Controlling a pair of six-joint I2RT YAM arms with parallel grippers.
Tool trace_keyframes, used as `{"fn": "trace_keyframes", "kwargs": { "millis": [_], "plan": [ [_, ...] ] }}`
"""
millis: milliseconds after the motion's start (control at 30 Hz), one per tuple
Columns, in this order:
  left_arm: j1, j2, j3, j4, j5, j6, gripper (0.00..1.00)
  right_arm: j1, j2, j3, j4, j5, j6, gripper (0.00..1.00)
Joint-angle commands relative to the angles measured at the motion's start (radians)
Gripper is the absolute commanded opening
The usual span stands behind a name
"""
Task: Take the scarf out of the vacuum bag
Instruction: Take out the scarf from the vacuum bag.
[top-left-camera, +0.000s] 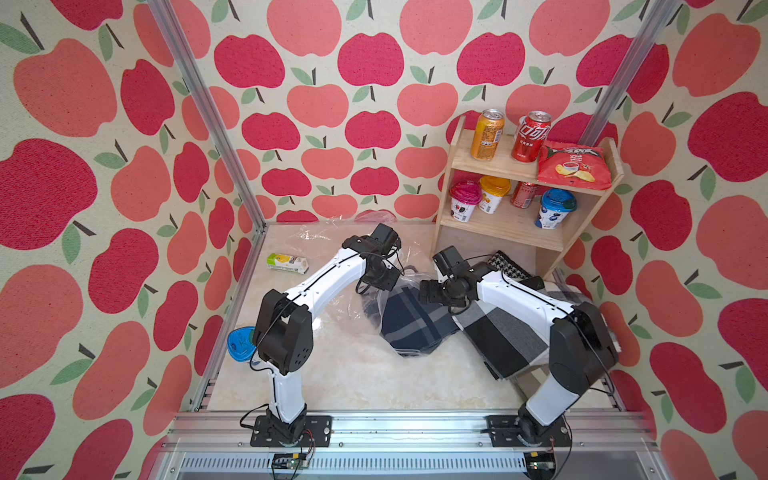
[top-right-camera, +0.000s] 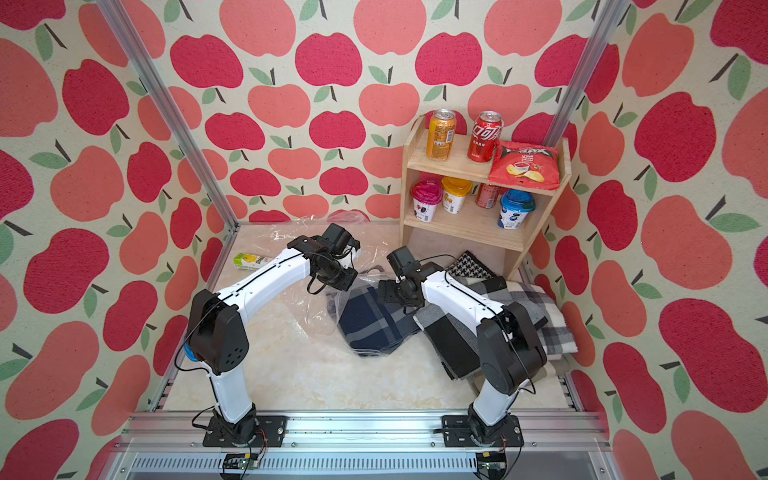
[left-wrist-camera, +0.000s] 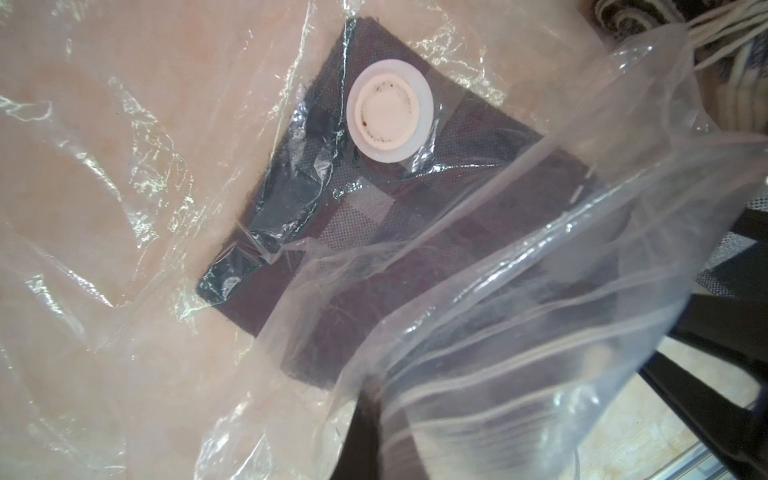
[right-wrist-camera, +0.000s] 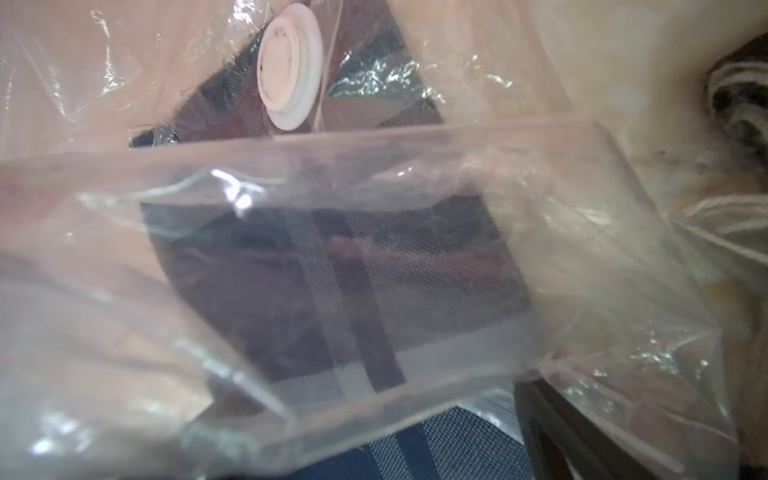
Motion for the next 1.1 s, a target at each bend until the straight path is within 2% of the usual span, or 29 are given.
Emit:
{"fn": "trace_keyframes", "kwargs": {
  "millis": [0, 267, 500, 900, 1067],
  "plan": [
    [0.016, -0.011, 0.039, -0.039, 0.004, -0.027, 0.05, 0.007, 0.0, -0.014, -0.019, 0.032, -0.032, 0.95],
    [0.021, 0.063, 0.13, -0.08, 0.034, -0.036, 0.08, 0.107, -0.135, -0.125, 0.027, 0.066, -0.026, 0.92],
    [0.018, 0.097, 0.169, -0.082, 0.079, -0.057, 0.08, 0.121, -0.099, -0.145, 0.032, 0.093, -0.014, 0.93],
    [0.01, 0.044, 0.124, -0.061, 0.096, -0.06, 0.08, 0.002, 0.012, -0.148, 0.052, 0.179, -0.06, 0.94],
    [0.01, 0.048, 0.123, -0.062, 0.105, -0.066, 0.08, -0.052, 0.039, -0.15, 0.047, 0.152, -0.088, 0.94]
  ]
}}
